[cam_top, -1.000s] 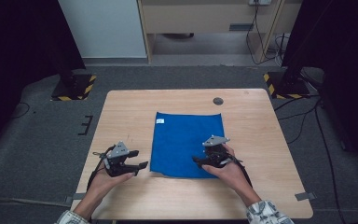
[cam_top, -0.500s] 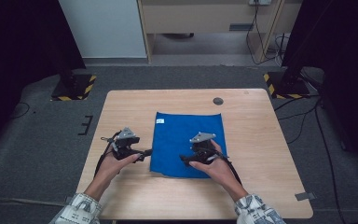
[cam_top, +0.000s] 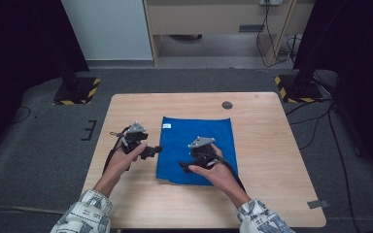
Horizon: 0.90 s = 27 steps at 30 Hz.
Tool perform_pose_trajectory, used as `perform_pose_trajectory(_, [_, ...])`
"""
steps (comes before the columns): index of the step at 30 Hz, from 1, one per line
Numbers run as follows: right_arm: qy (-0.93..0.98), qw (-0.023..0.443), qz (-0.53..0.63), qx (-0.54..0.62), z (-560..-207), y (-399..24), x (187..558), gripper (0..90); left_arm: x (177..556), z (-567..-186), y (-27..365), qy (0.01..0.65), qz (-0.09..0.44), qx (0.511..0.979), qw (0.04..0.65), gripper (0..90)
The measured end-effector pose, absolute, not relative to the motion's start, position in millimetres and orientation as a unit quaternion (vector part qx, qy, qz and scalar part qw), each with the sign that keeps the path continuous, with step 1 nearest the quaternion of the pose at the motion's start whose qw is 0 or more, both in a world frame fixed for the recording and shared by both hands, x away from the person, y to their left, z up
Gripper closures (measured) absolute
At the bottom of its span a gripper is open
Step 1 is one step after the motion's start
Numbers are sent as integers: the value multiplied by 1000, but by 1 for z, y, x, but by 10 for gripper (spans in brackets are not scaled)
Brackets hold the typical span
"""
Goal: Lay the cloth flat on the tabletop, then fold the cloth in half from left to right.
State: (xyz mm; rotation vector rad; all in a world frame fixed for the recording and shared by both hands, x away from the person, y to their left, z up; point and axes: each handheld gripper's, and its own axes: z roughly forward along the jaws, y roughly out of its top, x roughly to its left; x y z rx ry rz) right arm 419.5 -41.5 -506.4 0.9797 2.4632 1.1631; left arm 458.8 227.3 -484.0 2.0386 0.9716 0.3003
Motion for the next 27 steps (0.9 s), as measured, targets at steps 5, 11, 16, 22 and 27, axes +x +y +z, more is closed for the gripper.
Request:
perform_pose_trajectory(5, [845,116,406,329,-504,-30,416,168,471,-482,225,396,120,810,415,63])
perform_pose_trajectory(11, [851,104,412,307,-501,-15,406,240,479,-482,224,405,120,808,412,60])
perform_pose_trajectory(16, [856,92,415,295,-503,-6,400,298,483,-481,226,412,123,804,411,59])
perform_pose_trajectory(22, [860,78,418,280,-504,4,392,359,484,-479,235,421,128,801,407,59])
perform_pose_trajectory(27, [863,75,418,273,-506,11,387,353,483,-477,241,426,131,798,405,59])
